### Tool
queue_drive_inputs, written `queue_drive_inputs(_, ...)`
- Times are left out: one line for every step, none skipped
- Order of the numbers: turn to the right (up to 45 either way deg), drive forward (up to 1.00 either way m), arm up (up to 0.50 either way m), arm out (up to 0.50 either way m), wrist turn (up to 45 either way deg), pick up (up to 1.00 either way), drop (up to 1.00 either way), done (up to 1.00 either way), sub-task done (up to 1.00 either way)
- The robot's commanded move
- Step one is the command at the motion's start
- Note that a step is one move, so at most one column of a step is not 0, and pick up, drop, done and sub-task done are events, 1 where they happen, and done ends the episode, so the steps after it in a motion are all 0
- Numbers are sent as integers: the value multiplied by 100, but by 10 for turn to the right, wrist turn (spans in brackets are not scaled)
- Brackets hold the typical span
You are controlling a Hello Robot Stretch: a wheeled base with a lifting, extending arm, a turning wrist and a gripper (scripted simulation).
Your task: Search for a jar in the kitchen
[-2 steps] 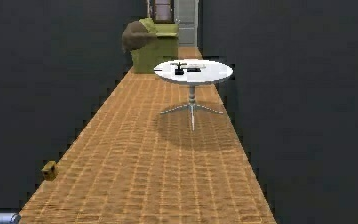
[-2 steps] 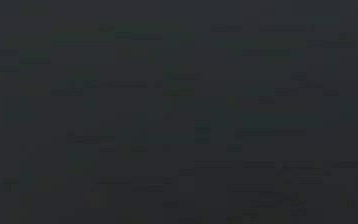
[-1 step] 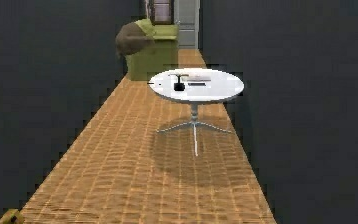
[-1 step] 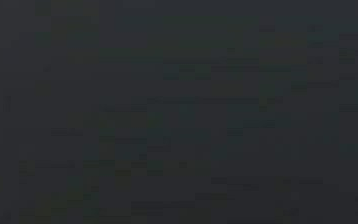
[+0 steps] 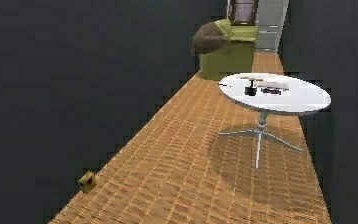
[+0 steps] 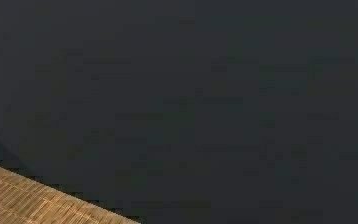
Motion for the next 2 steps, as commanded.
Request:
queue_drive_inputs(0, 100, 0, 0, 0, 0, 0, 0, 0)
queue_drive_inputs(-60, 0, 0, 0, 0, 0, 0, 0, 0)
